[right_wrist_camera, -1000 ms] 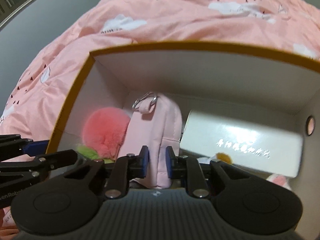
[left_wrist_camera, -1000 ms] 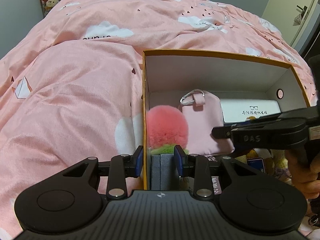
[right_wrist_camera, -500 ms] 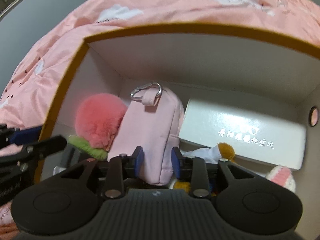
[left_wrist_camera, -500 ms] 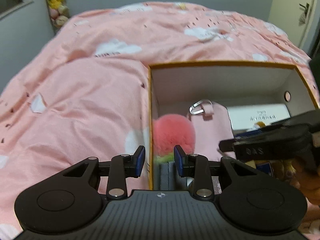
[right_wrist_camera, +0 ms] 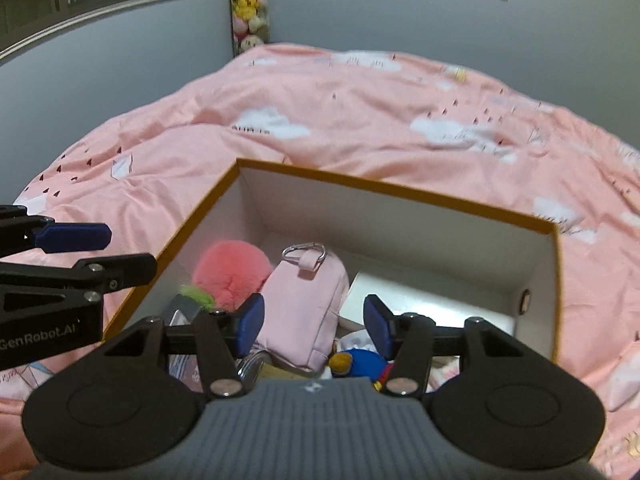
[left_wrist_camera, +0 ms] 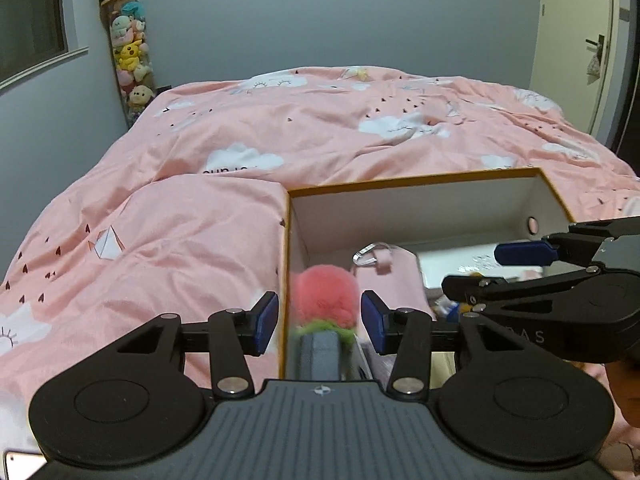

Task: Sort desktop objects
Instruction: 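Withdraw both tools from the box and move toward the feathered jar and pink card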

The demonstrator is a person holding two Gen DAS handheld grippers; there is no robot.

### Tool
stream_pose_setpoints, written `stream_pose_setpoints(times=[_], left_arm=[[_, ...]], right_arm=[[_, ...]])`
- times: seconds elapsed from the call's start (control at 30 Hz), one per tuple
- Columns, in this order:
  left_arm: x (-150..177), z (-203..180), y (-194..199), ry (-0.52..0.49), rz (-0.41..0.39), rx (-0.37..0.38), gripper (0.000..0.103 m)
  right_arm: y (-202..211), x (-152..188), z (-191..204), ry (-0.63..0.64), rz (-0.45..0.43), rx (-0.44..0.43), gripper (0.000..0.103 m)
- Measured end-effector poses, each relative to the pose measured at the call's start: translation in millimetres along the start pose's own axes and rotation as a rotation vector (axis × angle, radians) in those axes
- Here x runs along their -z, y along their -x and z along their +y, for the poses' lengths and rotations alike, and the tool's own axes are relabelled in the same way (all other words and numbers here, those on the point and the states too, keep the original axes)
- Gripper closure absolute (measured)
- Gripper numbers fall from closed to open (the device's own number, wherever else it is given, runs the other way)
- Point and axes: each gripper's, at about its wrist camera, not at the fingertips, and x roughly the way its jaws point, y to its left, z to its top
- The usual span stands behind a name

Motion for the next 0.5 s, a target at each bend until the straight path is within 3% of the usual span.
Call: stream_pose_setpoints(times=[0.17,0.27,0.5], left_arm=[[17,-9,16,0.001,0.002,0.027,0.05],[27,-17,23,-0.013,0.005,0.049,0.05],[51,-26,25,-0.021,0.053,0.065,0.05]], right_arm=[[25,19,1,-0.029,-0.066,-0.007,0.044],[36,29,6,-0.028,-0.089,-0.008,0.036],[52,57,18,0.006,-0.11,0.069,0.036]])
